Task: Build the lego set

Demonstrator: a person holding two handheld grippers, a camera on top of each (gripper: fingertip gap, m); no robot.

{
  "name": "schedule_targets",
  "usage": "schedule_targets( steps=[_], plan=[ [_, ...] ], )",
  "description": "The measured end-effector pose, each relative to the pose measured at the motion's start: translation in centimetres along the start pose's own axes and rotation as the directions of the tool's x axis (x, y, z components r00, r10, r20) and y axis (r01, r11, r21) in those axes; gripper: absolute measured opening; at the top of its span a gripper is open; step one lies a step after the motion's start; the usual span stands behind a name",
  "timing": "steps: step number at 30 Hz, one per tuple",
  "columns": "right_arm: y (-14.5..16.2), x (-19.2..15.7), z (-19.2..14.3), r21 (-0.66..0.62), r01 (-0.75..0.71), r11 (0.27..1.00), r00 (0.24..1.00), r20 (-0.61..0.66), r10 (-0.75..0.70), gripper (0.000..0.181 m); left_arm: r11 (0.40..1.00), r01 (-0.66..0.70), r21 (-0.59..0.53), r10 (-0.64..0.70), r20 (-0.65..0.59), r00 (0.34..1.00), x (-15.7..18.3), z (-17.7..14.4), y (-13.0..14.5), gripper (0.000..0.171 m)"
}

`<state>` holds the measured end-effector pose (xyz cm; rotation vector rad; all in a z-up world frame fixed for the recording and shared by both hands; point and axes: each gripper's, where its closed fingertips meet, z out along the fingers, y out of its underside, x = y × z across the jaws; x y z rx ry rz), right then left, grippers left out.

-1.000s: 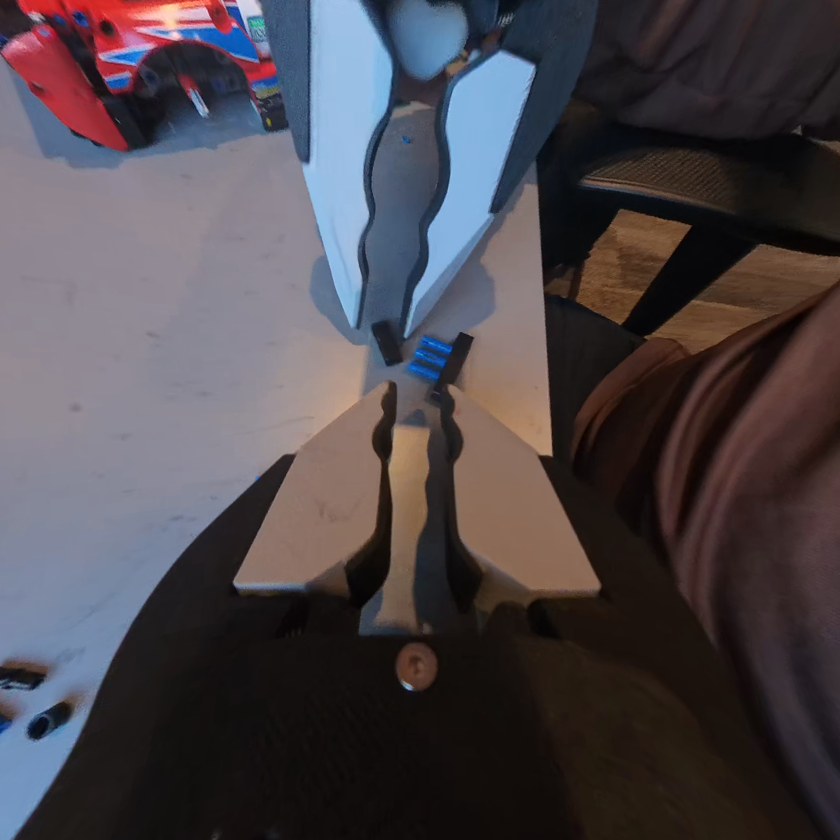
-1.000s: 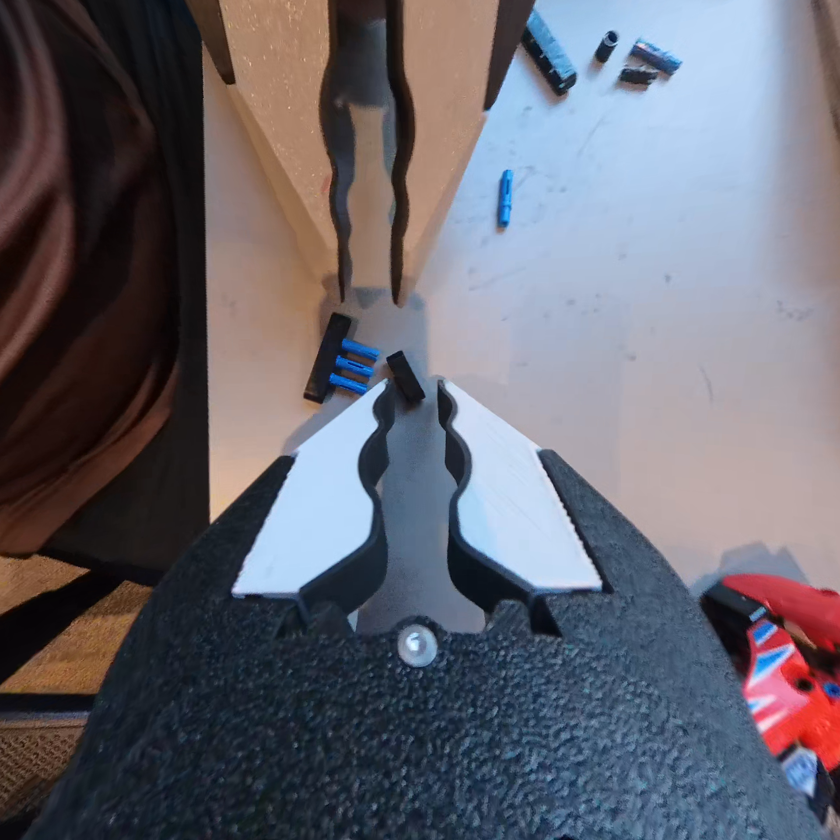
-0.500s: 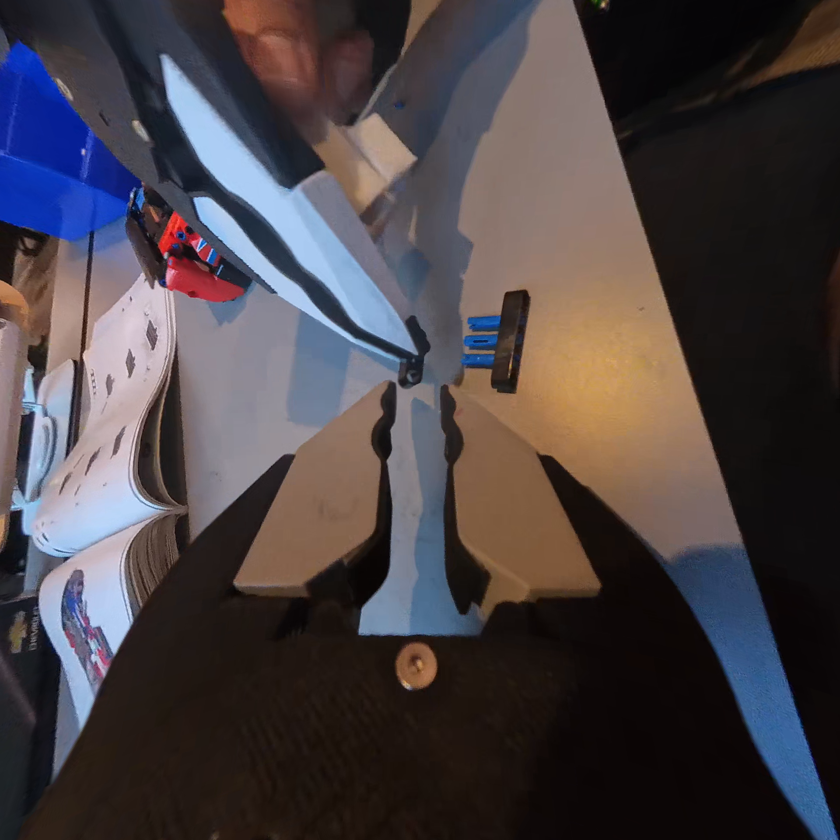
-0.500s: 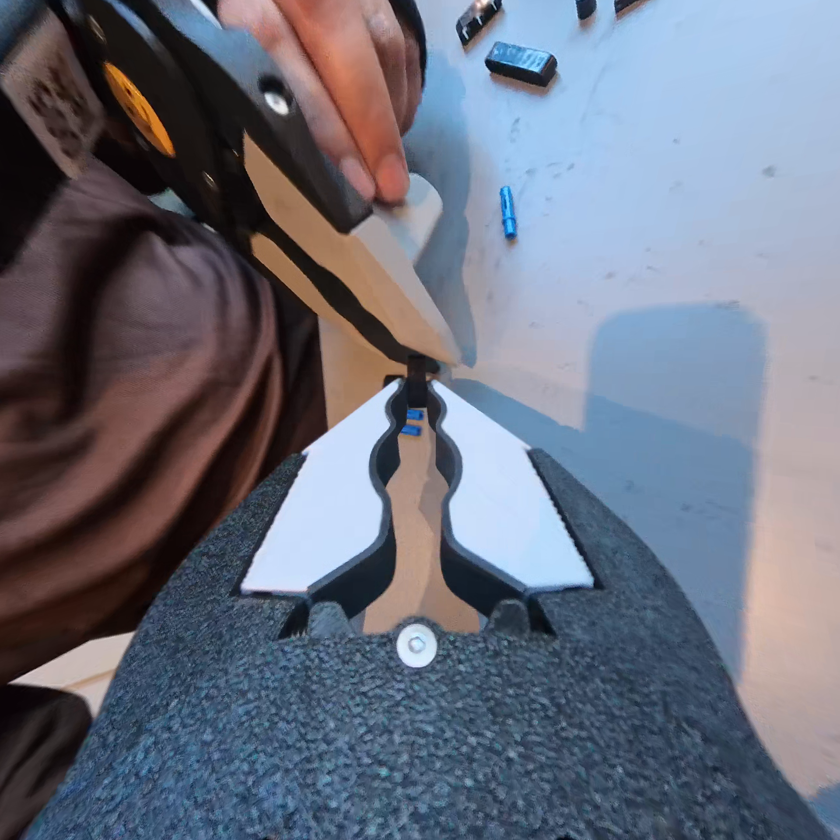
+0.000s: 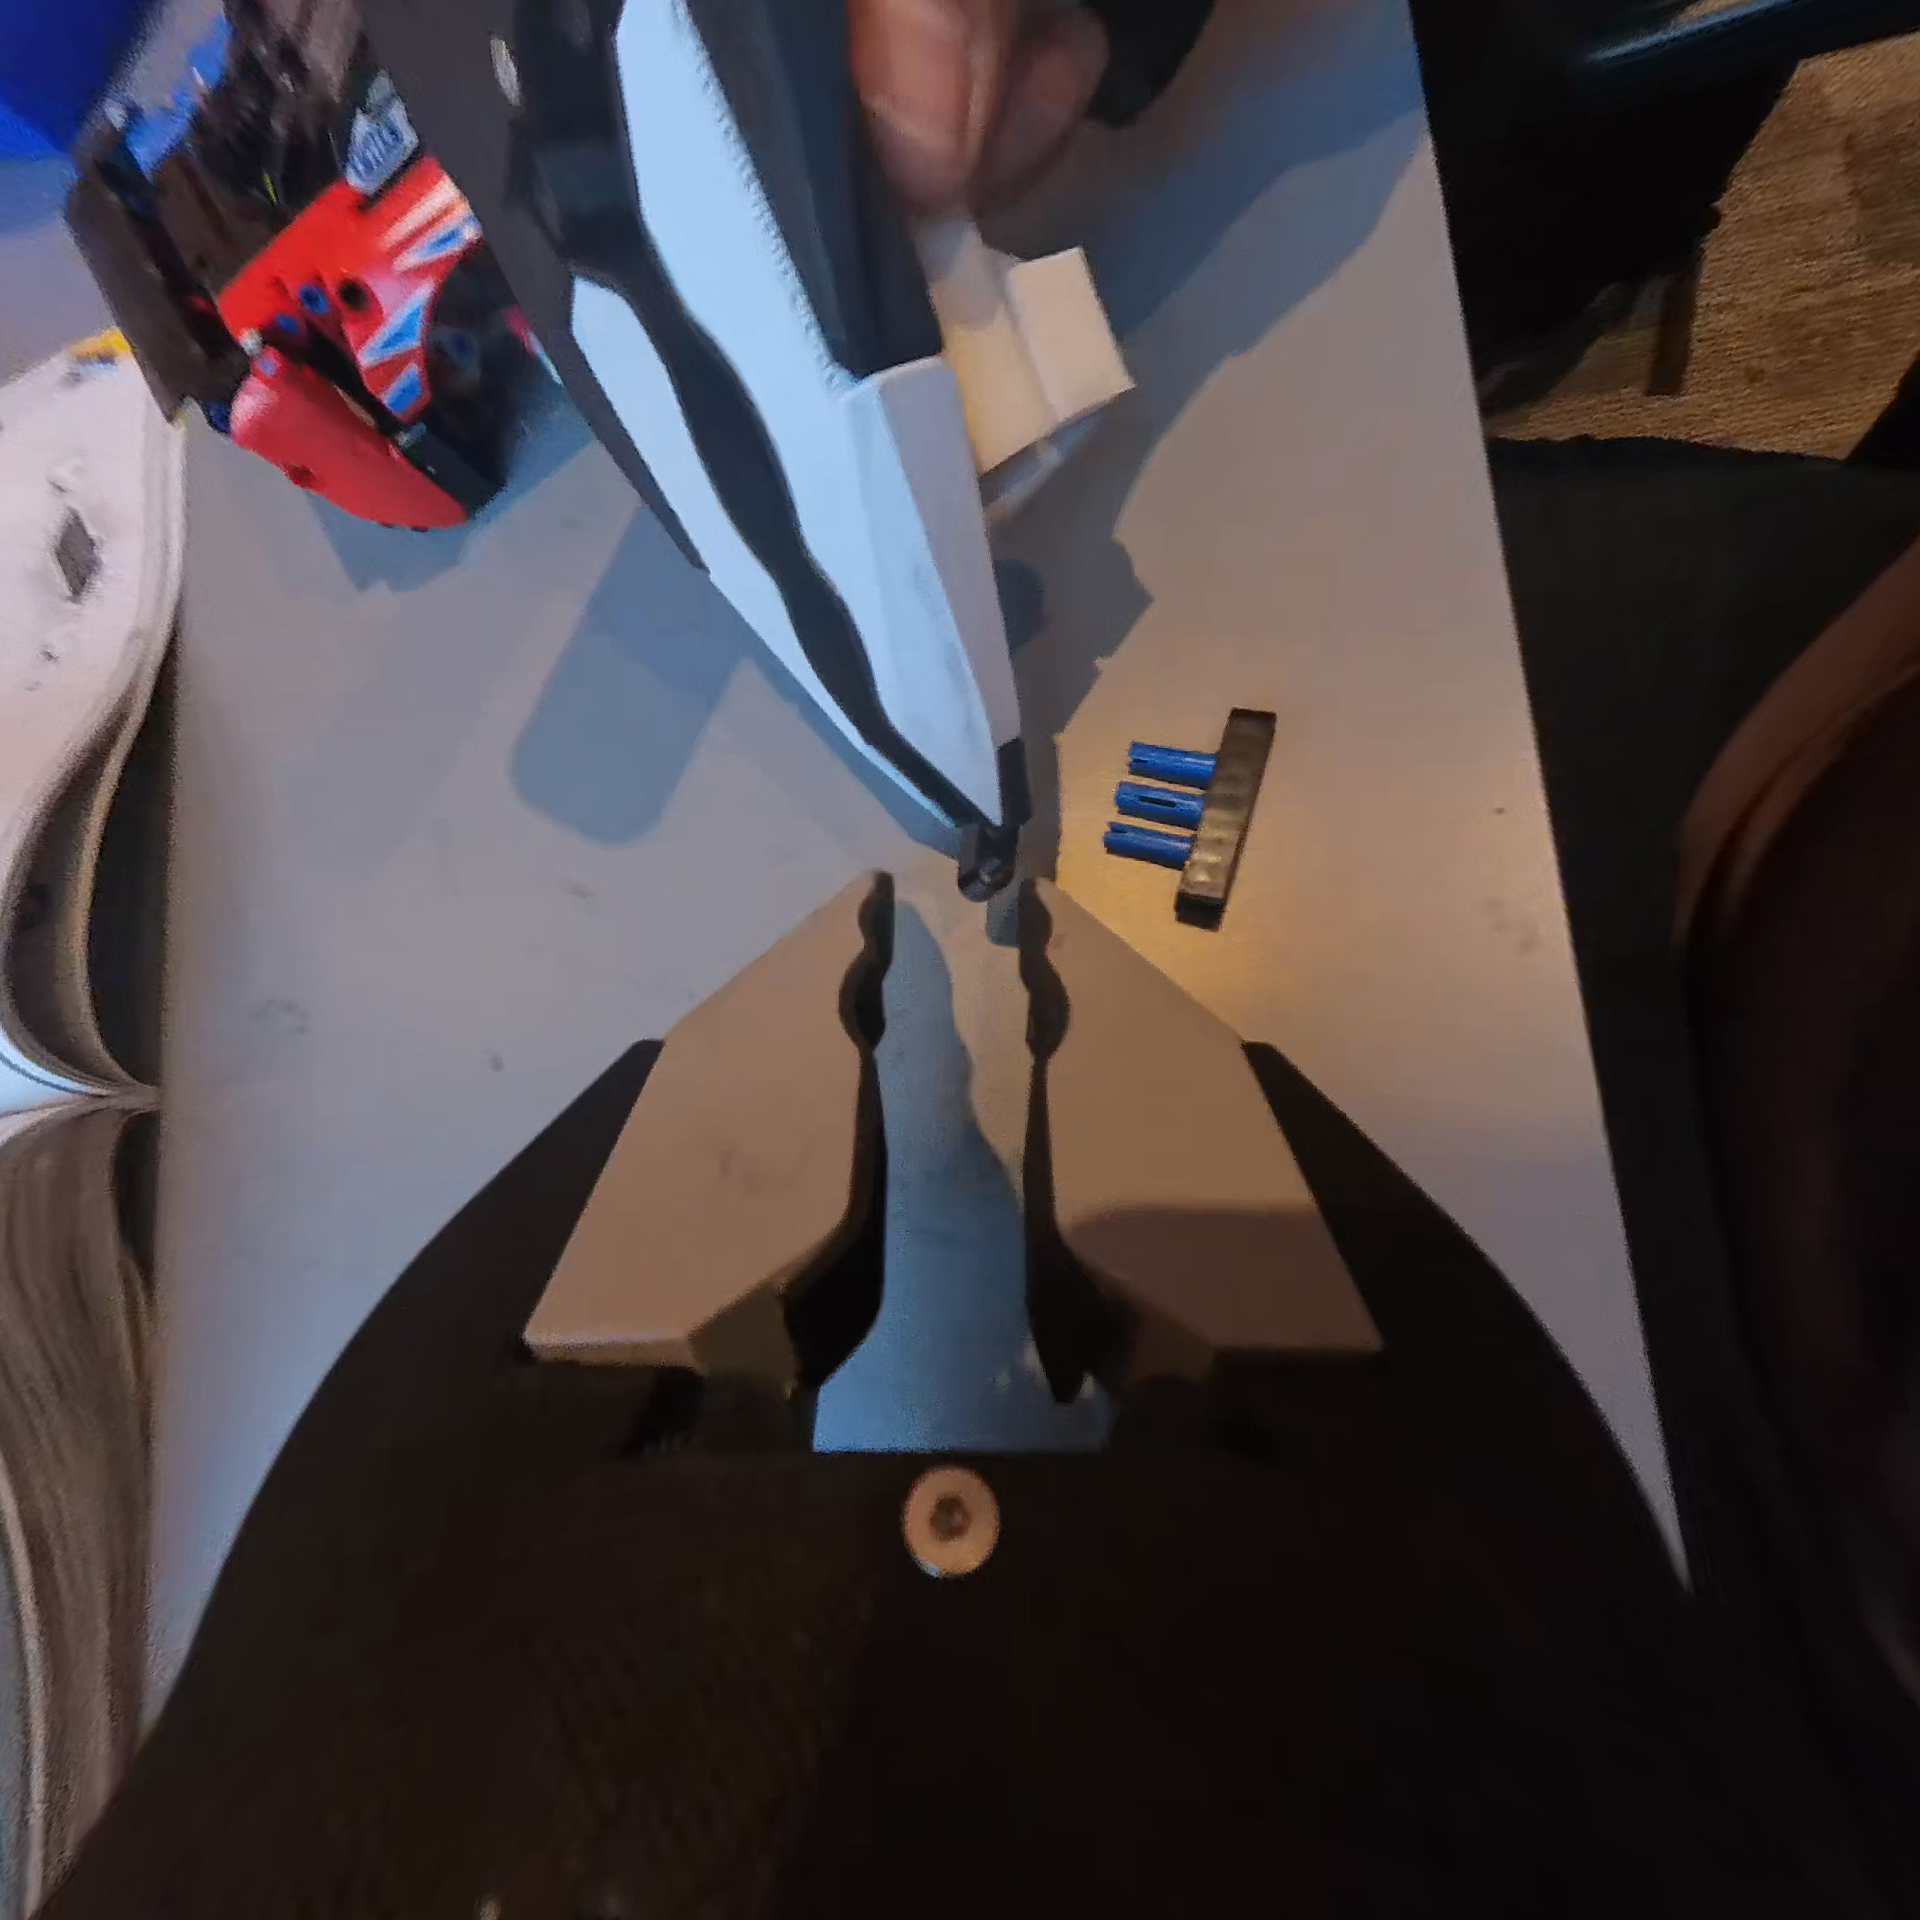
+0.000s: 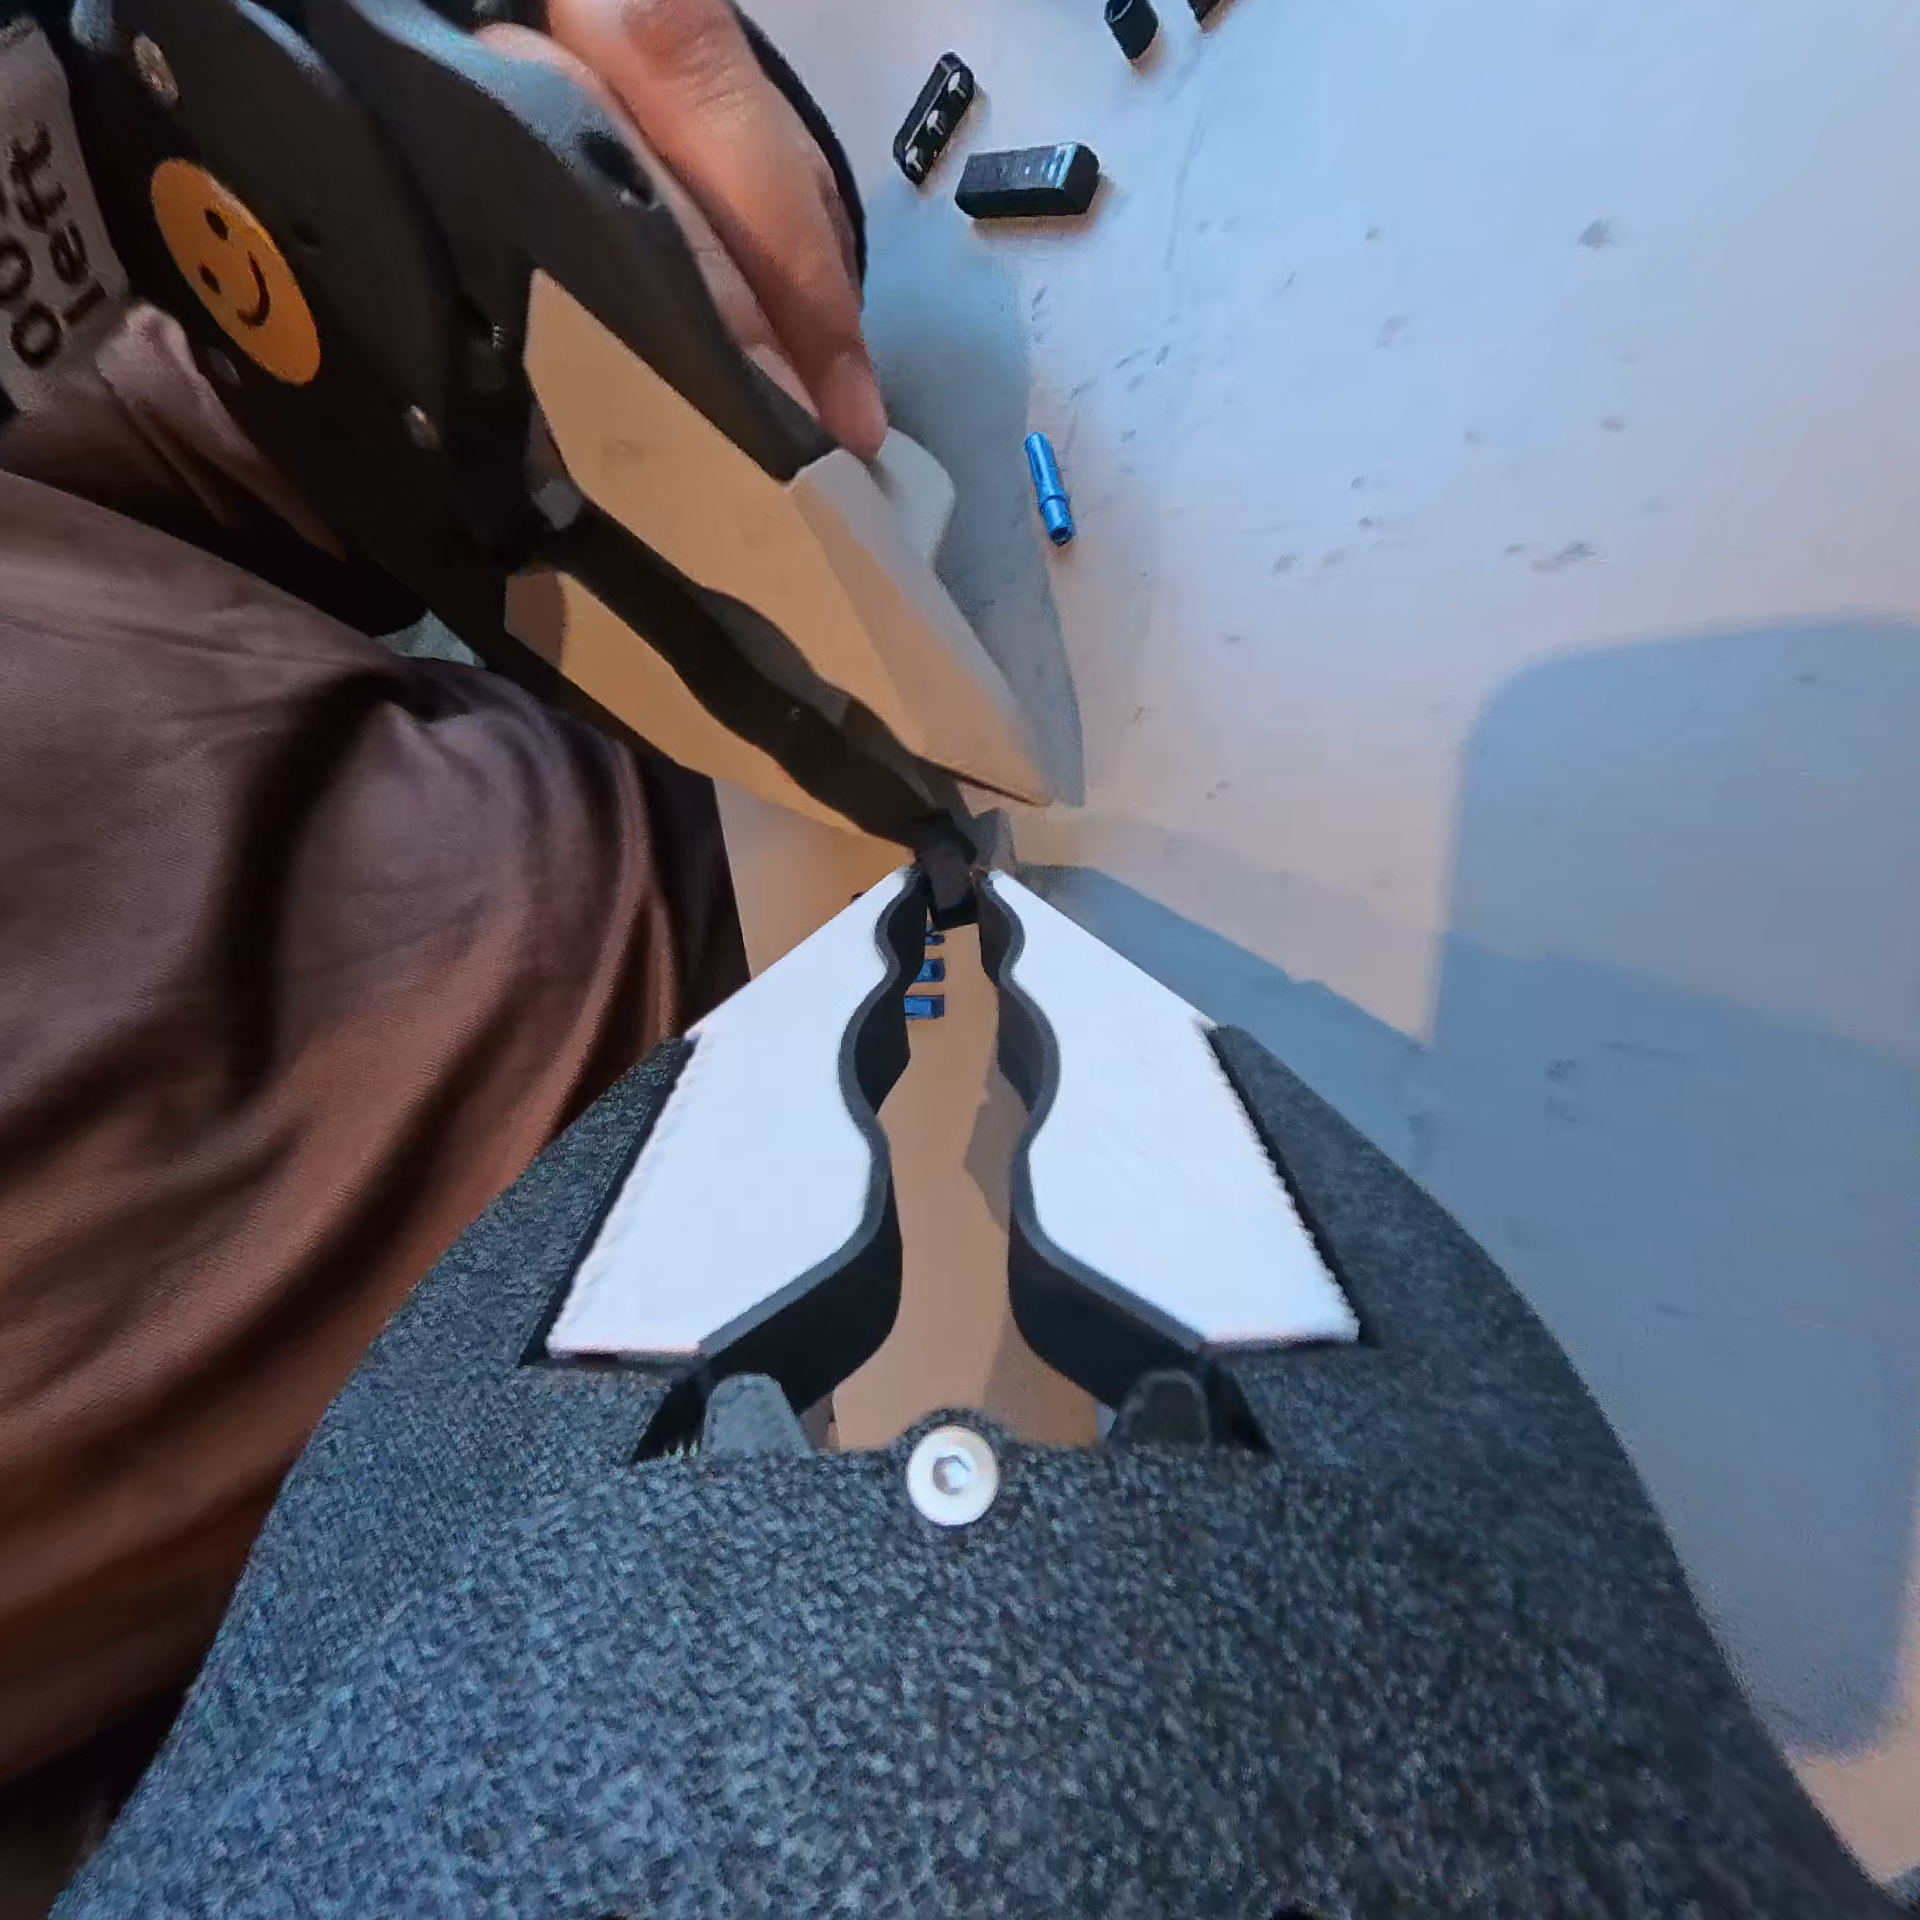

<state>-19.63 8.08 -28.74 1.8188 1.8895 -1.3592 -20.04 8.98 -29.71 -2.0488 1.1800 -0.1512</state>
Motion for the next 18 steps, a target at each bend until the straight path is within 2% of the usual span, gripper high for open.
schedule_targets(
  steps=[3, 5, 8, 11, 14, 18],
  plan=[
    [-0.2, -0.3, -0.1, 0.027, -0.032, 0.999, 0.999, 0.039, 0.031, 0.009, 0.995, -0.093, 0.028, 0.092, 0.052, 0.994, 0.3, -0.1, -0.6, 0.010],
    [-0.3, -0.3, -0.2, 0.039, -0.047, 0.998, 0.998, 0.050, 0.045, 0.009, 0.992, -0.129, 0.005, 0.129, 0.069, 0.989, 0.5, 0.0, -0.3, 0.005],
    [0.0, 0.4, -0.1, 0.030, -0.023, 0.999, 1.000, -0.019, 0.024, 0.013, 0.998, -0.067, -0.012, 0.068, 0.032, 0.997, 0.6, 0.3, 0.0, 0.004],
    [-0.4, 1.0, -0.9, 0.028, 0.124, 0.992, 0.974, -0.192, -0.116, 0.024, 0.994, 0.101, -0.028, -0.103, -0.082, 0.991, 0.7, 0.2, 0.1, 0.004],
    [-0.6, 0.1, -1.4, -0.026, 0.338, 0.941, 0.889, -0.319, -0.328, 0.028, 0.972, 0.230, -0.050, -0.235, -0.219, 0.947, 1.1, 0.1, 0.1, 0.005],
    [0.2, 0.6, -0.5, -0.167, 0.458, 0.873, 0.771, -0.414, -0.483, 0.025, 0.968, 0.247, -0.040, -0.249, -0.259, 0.933, 1.0, 0.3, -0.2, 0.005]
  ],
)
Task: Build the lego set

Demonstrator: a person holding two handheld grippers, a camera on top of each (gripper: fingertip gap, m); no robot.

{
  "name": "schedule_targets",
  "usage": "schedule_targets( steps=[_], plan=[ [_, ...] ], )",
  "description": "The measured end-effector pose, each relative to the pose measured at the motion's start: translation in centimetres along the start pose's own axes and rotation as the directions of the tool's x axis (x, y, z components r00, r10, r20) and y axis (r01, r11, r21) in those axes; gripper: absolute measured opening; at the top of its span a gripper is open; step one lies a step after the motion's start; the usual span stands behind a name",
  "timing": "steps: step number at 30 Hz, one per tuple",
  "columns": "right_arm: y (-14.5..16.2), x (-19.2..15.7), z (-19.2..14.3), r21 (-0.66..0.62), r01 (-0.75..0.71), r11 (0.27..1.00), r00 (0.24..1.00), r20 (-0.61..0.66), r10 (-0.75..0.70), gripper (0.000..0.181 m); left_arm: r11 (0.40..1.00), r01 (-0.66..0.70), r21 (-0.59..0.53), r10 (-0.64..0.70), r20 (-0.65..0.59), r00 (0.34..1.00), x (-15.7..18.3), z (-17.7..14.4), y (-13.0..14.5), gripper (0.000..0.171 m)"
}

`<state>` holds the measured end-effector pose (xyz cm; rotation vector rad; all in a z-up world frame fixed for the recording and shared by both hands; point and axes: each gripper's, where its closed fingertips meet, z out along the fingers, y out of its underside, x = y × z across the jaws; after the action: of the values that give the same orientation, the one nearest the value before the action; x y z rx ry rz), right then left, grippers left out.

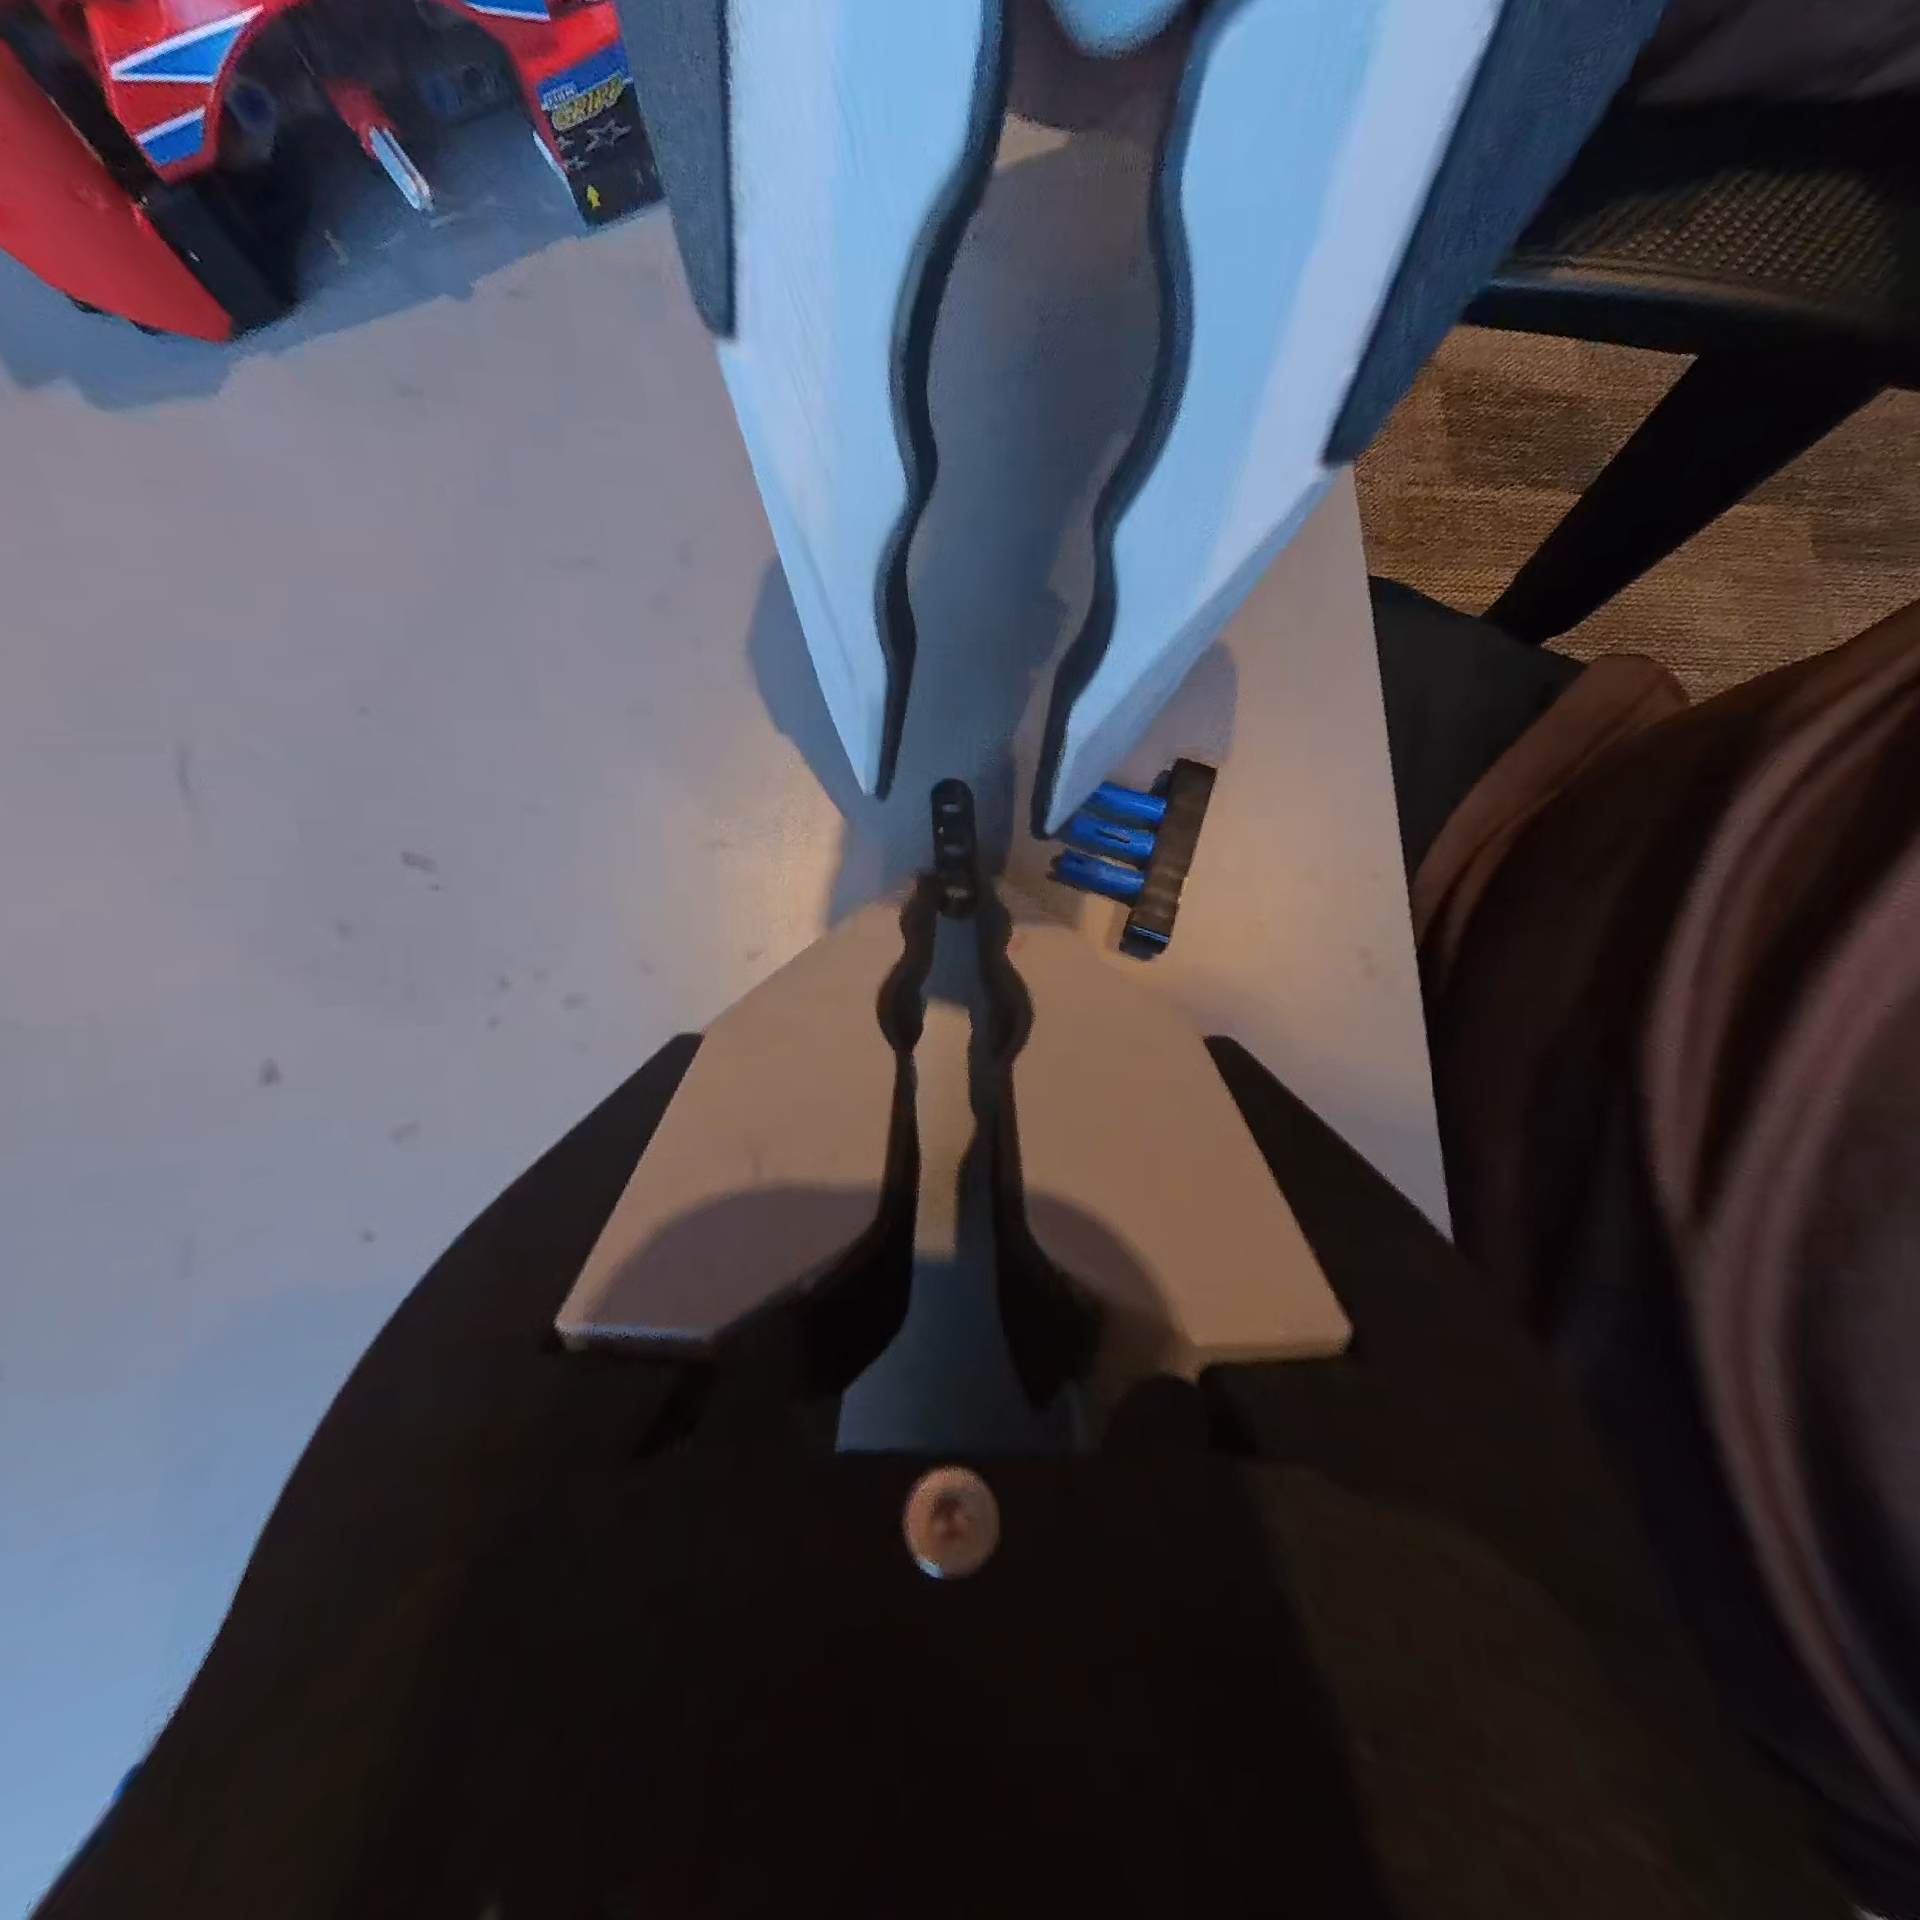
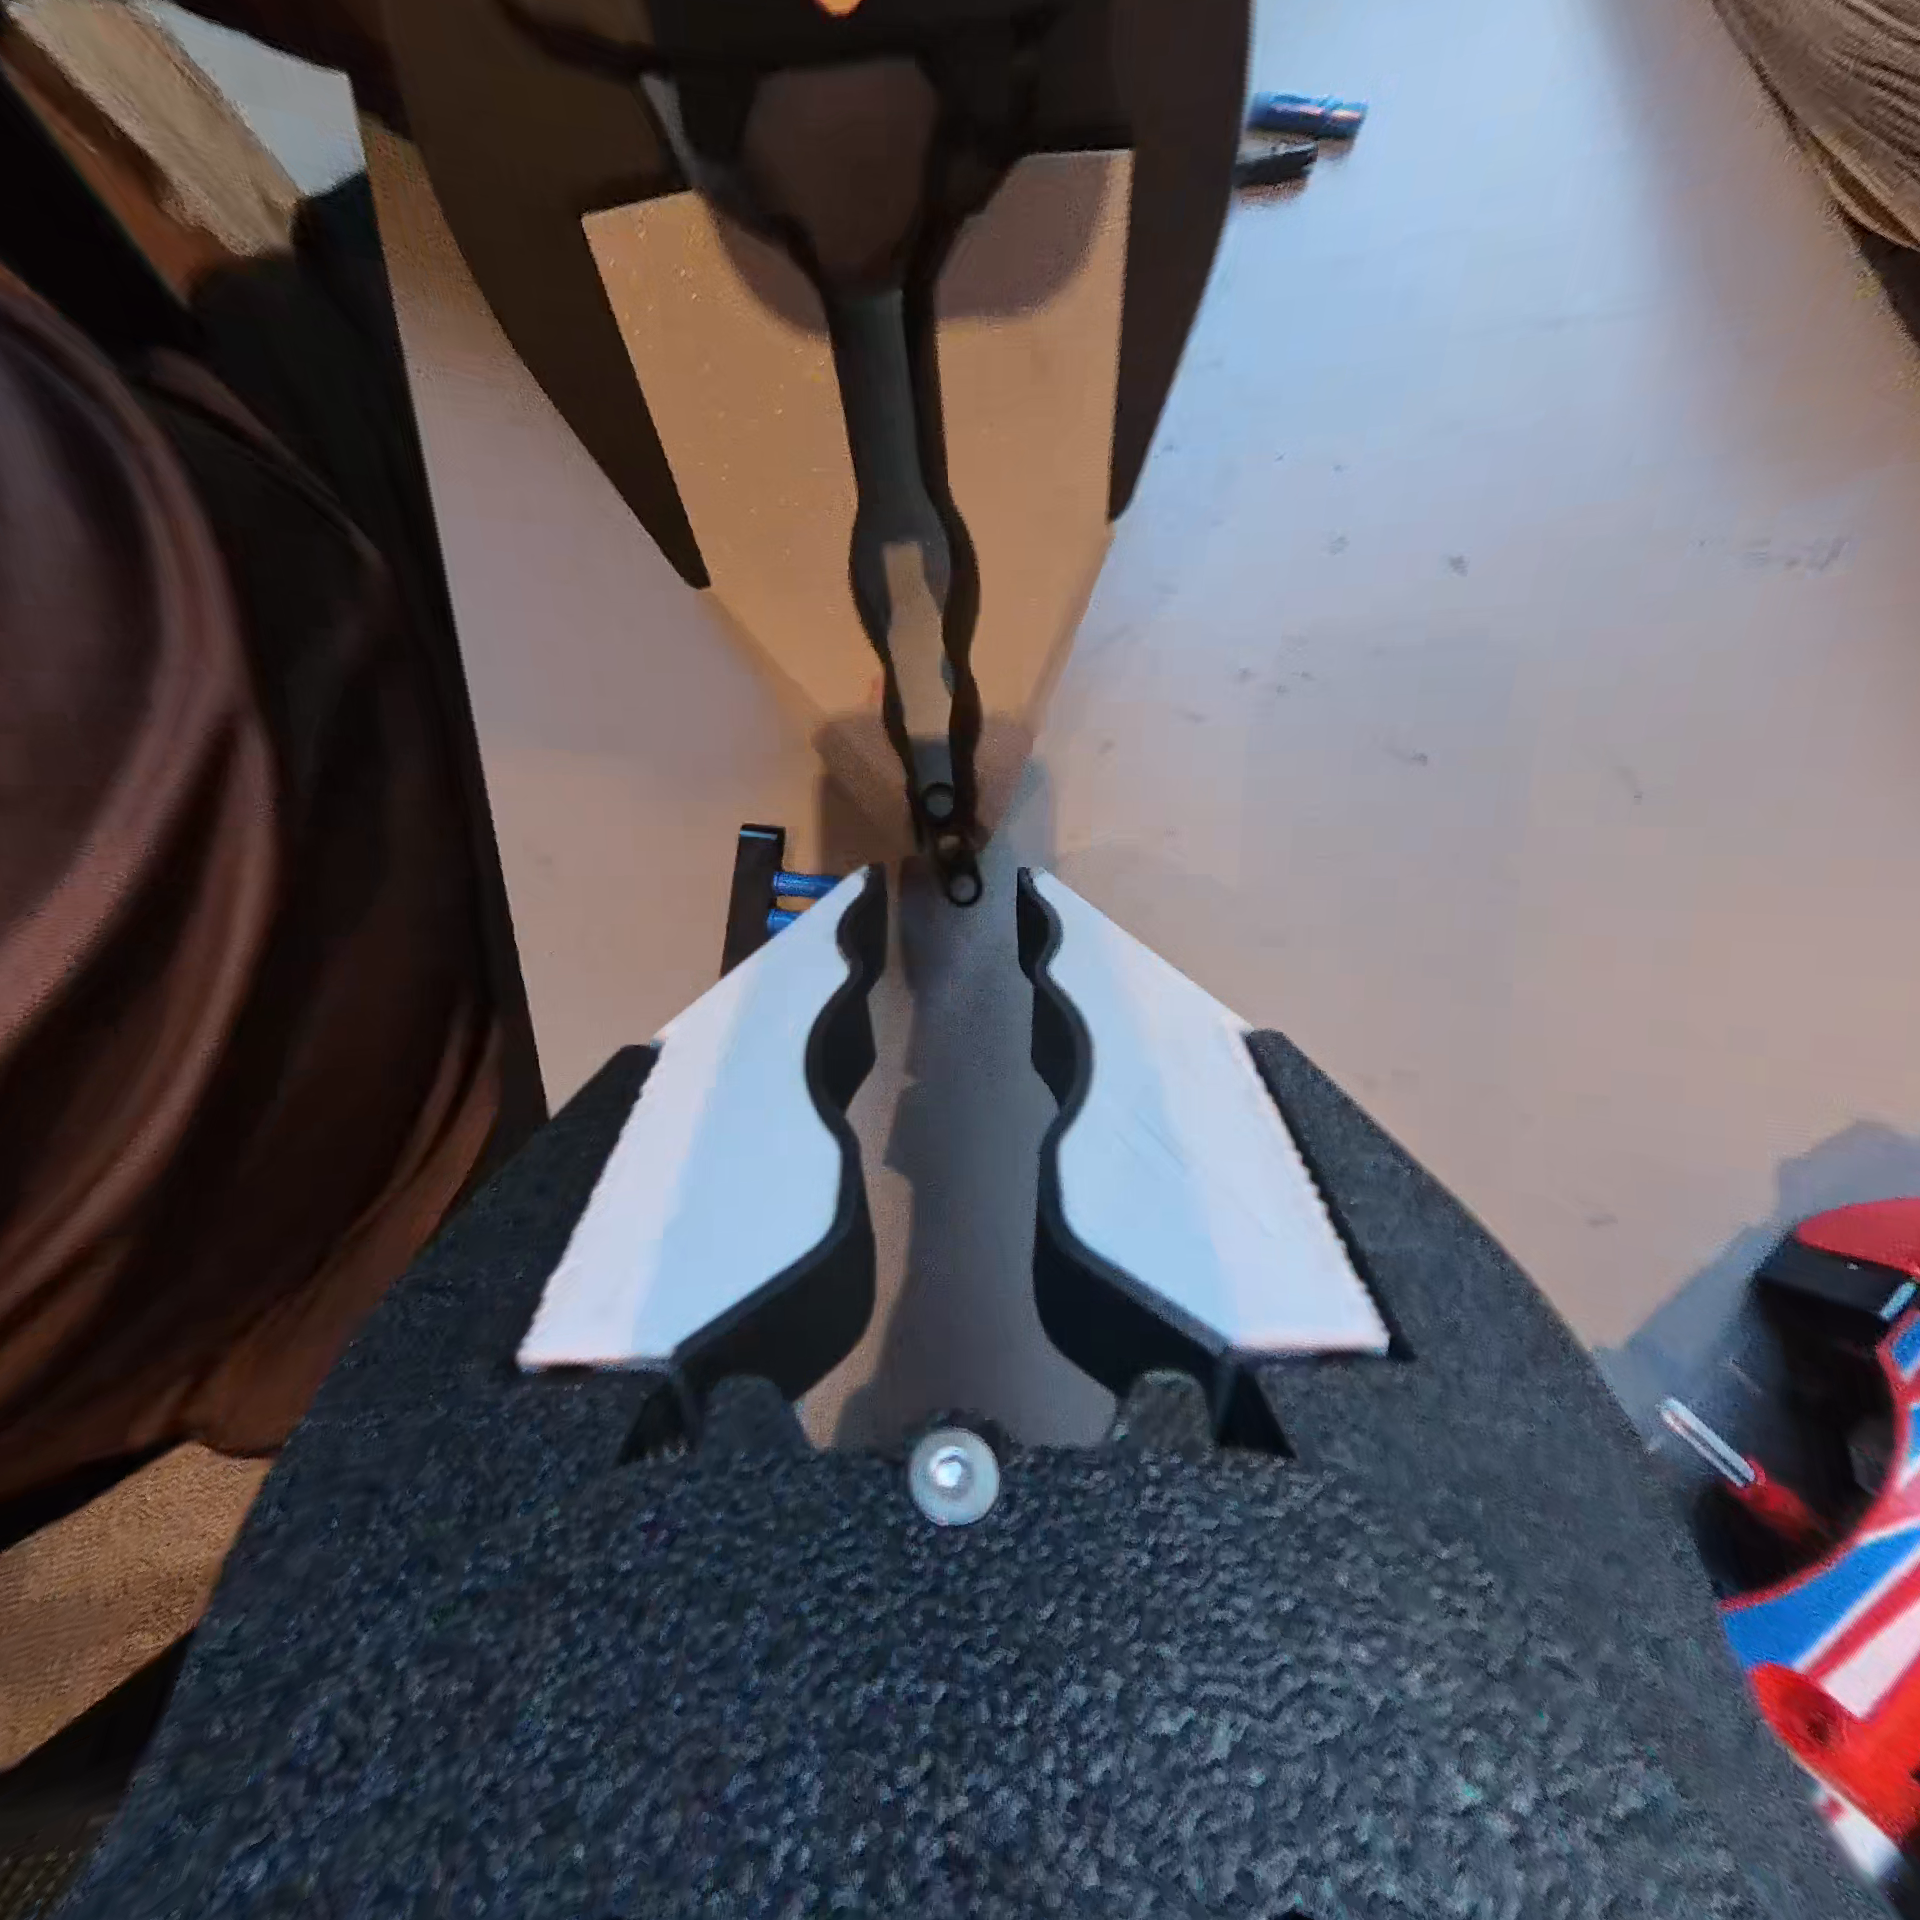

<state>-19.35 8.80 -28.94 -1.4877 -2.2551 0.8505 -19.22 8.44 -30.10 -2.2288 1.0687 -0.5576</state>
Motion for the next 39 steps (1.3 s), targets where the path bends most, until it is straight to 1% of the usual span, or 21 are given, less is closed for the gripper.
schedule_targets(
  steps=[1, 3, 4, 6, 10, 15, 20, 23, 26, 29, 31, 33, 36, 39],
  plan=[
    [0.2, -0.1, 0.3, -0.010, 0.010, 1.000, 1.000, -0.004, -0.011, 0.021, 1.000, -0.006, 0.003, 0.006, 0.000, 1.000, 0.0, 0.1, -0.1, 0.005],
    [0.4, -0.2, 0.7, -0.019, 0.017, 1.000, 1.000, 0.004, -0.017, 0.009, 1.000, -0.006, 0.003, 0.006, -0.009, 1.000, 0.2, 0.2, -0.2, 0.005],
    [0.5, -0.3, 0.8, -0.021, 0.020, 1.000, 1.000, 0.013, -0.019, 0.008, 1.000, -0.001, -0.002, 0.001, -0.011, 1.000, 0.2, 0.2, -0.2, 0.005],
    [0.7, -0.4, 0.7, -0.030, 0.023, 0.999, 0.999, 0.024, -0.022, 0.008, 1.000, 0.003, -0.016, -0.004, -0.019, 1.000, 0.4, 0.2, -0.2, 0.010],
    [1.4, -0.3, 0.7, -0.066, 0.014, 0.998, 0.999, 0.030, -0.012, 0.008, 0.998, -0.019, -0.053, 0.021, 0.031, 0.999, 0.1, -0.5, 0.5, 0.019],
    [1.3, -0.2, 0.7, -0.086, 0.020, 0.996, 0.999, 0.031, -0.017, 0.008, 0.998, 0.001, -0.065, 0.004, 0.063, 0.998, 0.4, -1.1, 1.3, 0.019],
    [1.3, -0.2, 0.7, -0.072, 0.000, 0.997, 0.999, 0.048, 0.004, 0.010, 0.997, 0.020, -0.070, -0.014, 0.082, 0.997, 1.1, -1.4, 1.6, 0.017],
    [1.5, 0.1, 0.3, -0.071, -0.008, 0.997, 1.000, 0.012, 0.009, 0.016, 0.997, 0.024, -0.068, -0.019, 0.081, 0.997, 1.6, -1.6, 1.6, 0.018],
    [1.5, 0.1, -1.2, -0.040, -0.033, 0.999, 0.998, -0.048, 0.031, 0.019, 0.998, 0.028, -0.054, -0.024, 0.077, 0.997, 2.1, -1.9, 1.4, 0.018],
    [2.1, -1.3, -2.7, -0.011, -0.068, 0.998, 0.996, -0.066, 0.067, 0.020, 0.999, 0.035, -0.040, -0.033, 0.058, 0.998, 2.9, -1.8, 1.2, 0.019],
    [2.2, -2.9, -2.9, 0.009, -0.085, 0.996, 0.995, -0.048, 0.086, 0.020, 0.999, 0.028, -0.045, -0.026, 0.050, 0.998, 3.2, -1.4, 1.3, 0.019],
    [2.3, -4.3, -2.2, 0.022, -0.101, 0.995, 0.995, -0.019, 0.101, 0.020, 0.998, 0.018, -0.057, -0.016, 0.044, 0.999, 3.4, -0.9, 1.4, 0.020],
    [3.0, -4.5, -0.7, -0.010, -0.109, 0.994, 0.994, -0.035, 0.108, 0.021, 0.999, 0.010, -0.047, -0.008, 0.037, 0.999, 3.6, -0.4, 0.9, 0.019],
    [2.2, -4.9, -0.3, 0.024, -0.123, 0.992, 0.992, 0.011, 0.123, 0.017, 0.999, 0.014, -0.036, -0.013, 0.031, 0.999, 3.8, -0.2, 0.7, 0.018]
  ],
)
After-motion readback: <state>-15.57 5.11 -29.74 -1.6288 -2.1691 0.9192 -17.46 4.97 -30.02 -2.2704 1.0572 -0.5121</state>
